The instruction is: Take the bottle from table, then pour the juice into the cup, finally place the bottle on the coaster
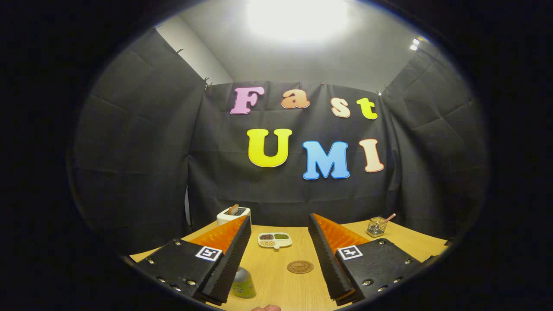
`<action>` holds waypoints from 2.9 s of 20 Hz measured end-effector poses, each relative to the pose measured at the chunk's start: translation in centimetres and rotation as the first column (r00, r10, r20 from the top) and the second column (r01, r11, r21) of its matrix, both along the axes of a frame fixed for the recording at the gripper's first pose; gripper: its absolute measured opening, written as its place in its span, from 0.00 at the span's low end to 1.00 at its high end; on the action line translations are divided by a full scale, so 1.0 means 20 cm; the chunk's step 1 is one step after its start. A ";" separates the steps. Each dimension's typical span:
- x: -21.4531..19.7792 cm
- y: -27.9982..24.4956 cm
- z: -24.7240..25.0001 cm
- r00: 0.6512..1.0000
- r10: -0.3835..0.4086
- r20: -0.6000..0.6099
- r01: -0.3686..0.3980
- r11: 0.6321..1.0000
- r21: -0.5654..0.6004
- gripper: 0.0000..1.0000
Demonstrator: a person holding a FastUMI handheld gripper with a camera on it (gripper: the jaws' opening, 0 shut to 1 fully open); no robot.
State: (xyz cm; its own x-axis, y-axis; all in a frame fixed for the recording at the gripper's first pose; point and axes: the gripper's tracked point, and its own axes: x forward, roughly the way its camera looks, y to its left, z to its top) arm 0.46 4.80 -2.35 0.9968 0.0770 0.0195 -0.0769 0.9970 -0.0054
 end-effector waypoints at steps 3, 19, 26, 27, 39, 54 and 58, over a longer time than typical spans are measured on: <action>0.01 0.09 -0.07 0.999 0.028 -0.016 -0.028 1.000 0.008 0.82; 0.11 0.39 -0.64 0.976 0.081 -0.201 -0.081 0.997 0.011 0.83; 0.14 0.42 -0.87 0.957 0.058 -0.285 -0.059 0.998 0.005 0.83; 0.15 0.42 -0.90 0.954 0.055 -0.294 -0.055 0.998 0.008 0.83; 0.13 0.45 -1.21 0.904 0.025 -0.426 -0.031 0.999 -0.007 0.83; 0.12 0.44 -1.27 0.880 0.056 -0.471 -0.031 0.998 0.061 0.80; 0.14 0.42 -1.23 0.878 0.079 -0.472 -0.018 0.991 0.133 0.78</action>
